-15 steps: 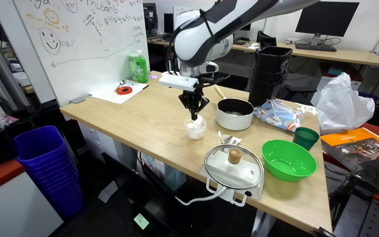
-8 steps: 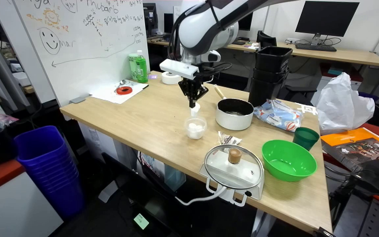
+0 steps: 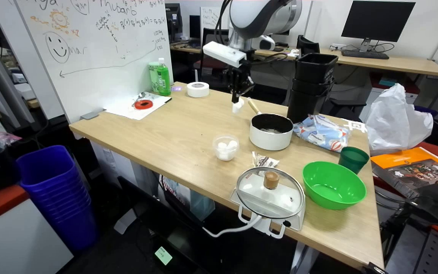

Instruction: Pick up the two objects from the bowl and put them in the pot.

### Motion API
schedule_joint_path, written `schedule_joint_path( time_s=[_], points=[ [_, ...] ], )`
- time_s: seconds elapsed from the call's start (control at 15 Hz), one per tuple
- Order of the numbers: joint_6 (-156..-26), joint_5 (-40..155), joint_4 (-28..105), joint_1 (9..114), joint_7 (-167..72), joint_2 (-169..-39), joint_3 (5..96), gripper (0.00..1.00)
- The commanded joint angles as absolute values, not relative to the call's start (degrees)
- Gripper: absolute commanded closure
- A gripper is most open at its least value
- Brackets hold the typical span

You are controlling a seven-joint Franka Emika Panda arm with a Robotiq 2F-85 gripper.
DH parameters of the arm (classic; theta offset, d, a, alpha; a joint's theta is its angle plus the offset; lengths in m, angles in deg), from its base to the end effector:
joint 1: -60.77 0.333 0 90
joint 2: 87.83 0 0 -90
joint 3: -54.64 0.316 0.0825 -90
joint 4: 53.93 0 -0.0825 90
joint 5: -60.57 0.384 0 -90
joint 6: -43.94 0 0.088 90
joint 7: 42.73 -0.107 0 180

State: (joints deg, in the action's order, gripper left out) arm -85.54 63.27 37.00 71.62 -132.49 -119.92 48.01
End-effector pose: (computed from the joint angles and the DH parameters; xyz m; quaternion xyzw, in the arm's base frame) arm 0.7013 0.0648 0.3225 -0.7305 0.6803 -0.0479 0.0351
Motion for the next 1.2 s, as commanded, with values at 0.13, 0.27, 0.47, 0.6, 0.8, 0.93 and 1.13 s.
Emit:
schedule_joint_path(
  time_s=[0.13, 0.27, 0.47, 0.6, 0.8, 0.93, 1.13],
  points=[
    [-88.1, 68.6, 48.0, 65.9, -130.9, -112.0, 49.8, 1.0],
    [-88.5, 71.7, 50.3, 63.9, -129.9, -110.7, 50.1, 1.0],
    [-89.2, 74.7, 52.5, 62.3, -129.0, -109.6, 49.8, 1.0],
    [-89.1, 76.2, 52.8, 61.5, -128.6, -109.4, 49.8, 1.0],
    [-88.0, 77.1, 52.3, 60.8, -129.2, -109.9, 49.4, 1.0],
    [-87.4, 77.4, 52.0, 60.3, -129.4, -110.4, 49.3, 1.0],
    [-87.7, 77.0, 51.5, 59.9, -130.2, -111.7, 48.8, 1.0]
  ],
)
